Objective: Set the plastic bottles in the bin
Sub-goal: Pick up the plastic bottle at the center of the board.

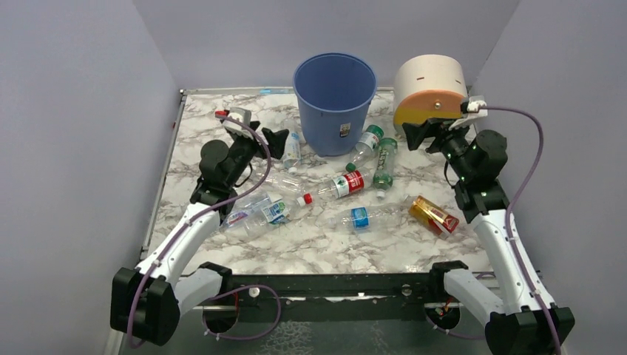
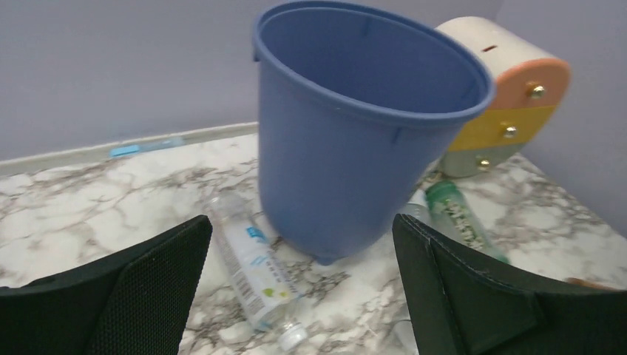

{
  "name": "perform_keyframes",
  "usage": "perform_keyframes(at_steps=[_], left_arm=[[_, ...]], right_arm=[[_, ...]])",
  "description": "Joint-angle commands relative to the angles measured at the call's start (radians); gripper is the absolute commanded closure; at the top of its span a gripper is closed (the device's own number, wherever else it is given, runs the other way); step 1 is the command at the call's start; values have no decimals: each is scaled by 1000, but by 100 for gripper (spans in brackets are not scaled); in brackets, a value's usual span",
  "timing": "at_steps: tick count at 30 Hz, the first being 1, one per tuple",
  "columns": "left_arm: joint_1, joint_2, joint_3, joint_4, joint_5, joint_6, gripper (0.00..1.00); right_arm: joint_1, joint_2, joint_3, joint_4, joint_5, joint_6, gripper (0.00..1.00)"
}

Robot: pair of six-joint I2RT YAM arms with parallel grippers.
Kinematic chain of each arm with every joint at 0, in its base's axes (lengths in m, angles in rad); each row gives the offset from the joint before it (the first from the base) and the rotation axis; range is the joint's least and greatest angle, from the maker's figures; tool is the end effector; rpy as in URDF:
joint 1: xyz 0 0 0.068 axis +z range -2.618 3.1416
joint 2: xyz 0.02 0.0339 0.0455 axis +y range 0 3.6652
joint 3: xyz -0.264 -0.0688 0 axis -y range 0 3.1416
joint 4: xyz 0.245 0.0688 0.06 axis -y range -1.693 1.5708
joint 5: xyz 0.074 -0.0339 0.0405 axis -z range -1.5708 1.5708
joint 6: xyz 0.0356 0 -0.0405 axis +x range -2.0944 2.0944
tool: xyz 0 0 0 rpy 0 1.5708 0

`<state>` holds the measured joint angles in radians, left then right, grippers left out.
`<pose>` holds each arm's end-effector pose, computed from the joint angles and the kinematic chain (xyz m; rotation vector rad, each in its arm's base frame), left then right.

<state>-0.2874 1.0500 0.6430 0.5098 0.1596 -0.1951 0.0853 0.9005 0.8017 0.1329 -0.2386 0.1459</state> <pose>0.2343 -0.0751 0.3118 0.1999 1.4763 -0.5082 0.2128 0.0266 0.3596 -0.1440 1.5423 0.3665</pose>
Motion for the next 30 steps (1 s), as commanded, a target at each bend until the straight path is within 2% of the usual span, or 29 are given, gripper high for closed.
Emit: perform_keyframes(at_steps=[1, 4, 7, 10, 13, 16, 19, 24, 27, 30], left_arm=[[-35, -32, 181, -308, 108, -98, 1], [-38, -60, 263, -447, 98, -180, 1], [-37, -96, 307, -543, 91, -256, 1], [-37, -119, 353, -662, 114, -283, 1], [-37, -122, 406, -777, 151, -247, 1], [-36, -143, 397, -828, 176, -235, 1], [-34, -173, 322, -818, 210, -300, 1], [-31, -186, 198, -750, 332, -397, 1], [-31, -202, 146, -705, 417, -439, 1], [-32, -210, 88, -650, 482, -496, 1]], right_arm=[[4, 8, 197, -359, -46, 115, 1], [4, 30, 324, -515, -128, 155, 0], [4, 32, 381, -580, -262, 179, 1], [3, 15, 338, -529, -418, 235, 1], [3, 36, 317, -587, -470, 295, 1], [4, 67, 270, -583, -625, 309, 1], [4, 67, 163, -485, -735, 364, 1], [4, 120, 22, -401, -809, 433, 1], [4, 146, -23, -433, -758, 414, 1], [3, 145, -39, -525, -658, 324, 0]])
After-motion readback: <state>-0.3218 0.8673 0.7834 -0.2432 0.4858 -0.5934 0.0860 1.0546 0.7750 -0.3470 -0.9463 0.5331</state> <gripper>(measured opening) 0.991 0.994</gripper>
